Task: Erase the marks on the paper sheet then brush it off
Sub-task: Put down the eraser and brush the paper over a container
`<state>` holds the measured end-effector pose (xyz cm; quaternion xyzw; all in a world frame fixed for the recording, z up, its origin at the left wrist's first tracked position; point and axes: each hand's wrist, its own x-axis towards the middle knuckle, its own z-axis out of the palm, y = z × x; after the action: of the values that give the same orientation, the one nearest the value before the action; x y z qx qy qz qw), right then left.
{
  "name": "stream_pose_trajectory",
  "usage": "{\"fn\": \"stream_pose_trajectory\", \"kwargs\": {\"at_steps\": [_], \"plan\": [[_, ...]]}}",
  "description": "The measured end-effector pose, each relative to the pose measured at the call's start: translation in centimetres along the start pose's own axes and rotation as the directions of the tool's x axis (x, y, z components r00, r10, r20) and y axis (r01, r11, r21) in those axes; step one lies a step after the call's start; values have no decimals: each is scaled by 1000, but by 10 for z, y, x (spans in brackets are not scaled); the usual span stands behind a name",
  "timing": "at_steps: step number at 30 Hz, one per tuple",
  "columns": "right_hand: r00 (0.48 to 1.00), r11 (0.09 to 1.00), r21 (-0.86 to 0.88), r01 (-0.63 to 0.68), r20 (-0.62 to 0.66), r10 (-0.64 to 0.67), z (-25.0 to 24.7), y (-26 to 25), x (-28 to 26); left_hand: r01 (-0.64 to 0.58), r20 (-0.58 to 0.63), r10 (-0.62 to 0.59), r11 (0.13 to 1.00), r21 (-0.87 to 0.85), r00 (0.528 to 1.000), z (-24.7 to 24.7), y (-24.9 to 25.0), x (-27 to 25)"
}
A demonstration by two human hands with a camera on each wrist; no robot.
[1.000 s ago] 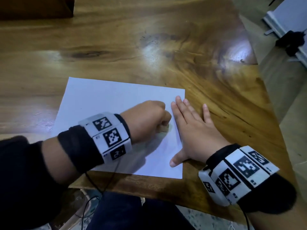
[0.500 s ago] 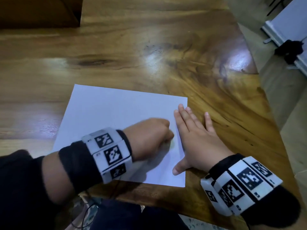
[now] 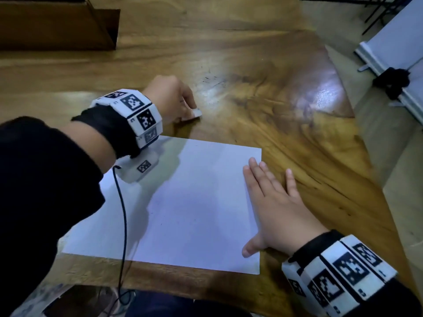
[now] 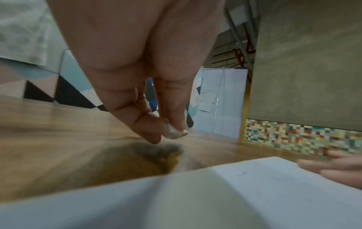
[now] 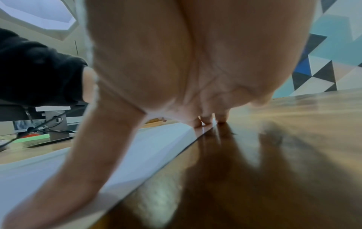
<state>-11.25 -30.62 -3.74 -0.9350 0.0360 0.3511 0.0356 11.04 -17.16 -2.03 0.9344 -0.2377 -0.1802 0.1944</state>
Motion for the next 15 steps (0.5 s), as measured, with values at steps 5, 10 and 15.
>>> {"fn": "stream_pose_trajectory", "kwargs": {"at_steps": [5, 10, 15], "plan": [[984, 991, 132, 33, -177, -9, -14, 1, 1, -41, 30, 38, 993, 108, 999, 7, -4, 7], [939, 974, 225, -34, -325, 108, -34, -2, 22, -35, -63, 47, 986, 165, 997, -4, -20, -32], [949, 949, 273, -155, -227, 220, -42, -1, 35, 130, -79, -114, 961, 245, 990, 6, -48, -105]]}}
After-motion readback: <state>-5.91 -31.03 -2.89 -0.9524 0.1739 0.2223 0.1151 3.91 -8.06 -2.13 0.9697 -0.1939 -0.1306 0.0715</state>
